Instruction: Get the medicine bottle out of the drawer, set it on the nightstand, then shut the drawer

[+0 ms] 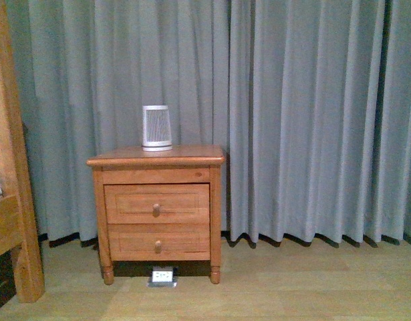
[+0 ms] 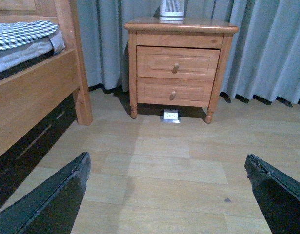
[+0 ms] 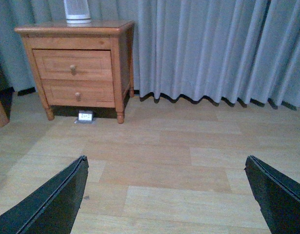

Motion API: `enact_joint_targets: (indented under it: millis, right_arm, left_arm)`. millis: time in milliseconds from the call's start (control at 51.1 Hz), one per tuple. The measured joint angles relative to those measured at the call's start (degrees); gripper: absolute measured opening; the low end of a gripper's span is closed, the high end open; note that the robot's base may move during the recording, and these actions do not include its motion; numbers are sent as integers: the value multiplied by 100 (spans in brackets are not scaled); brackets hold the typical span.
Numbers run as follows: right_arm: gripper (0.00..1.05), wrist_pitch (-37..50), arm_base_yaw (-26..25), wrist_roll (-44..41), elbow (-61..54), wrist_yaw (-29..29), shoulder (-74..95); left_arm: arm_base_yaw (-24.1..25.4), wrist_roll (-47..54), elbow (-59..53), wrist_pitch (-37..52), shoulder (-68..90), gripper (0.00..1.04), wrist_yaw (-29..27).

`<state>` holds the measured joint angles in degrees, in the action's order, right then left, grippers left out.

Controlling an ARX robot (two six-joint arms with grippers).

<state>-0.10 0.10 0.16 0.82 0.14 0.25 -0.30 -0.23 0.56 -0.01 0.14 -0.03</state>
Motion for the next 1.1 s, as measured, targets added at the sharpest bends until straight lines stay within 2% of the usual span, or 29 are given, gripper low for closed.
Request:
enact_joint_targets:
  millis: [1095]
  right_arm:
    - [98,0,0,0,0,-15,0]
  left_arm:
    - [0,-2,0,0,0,98,0]
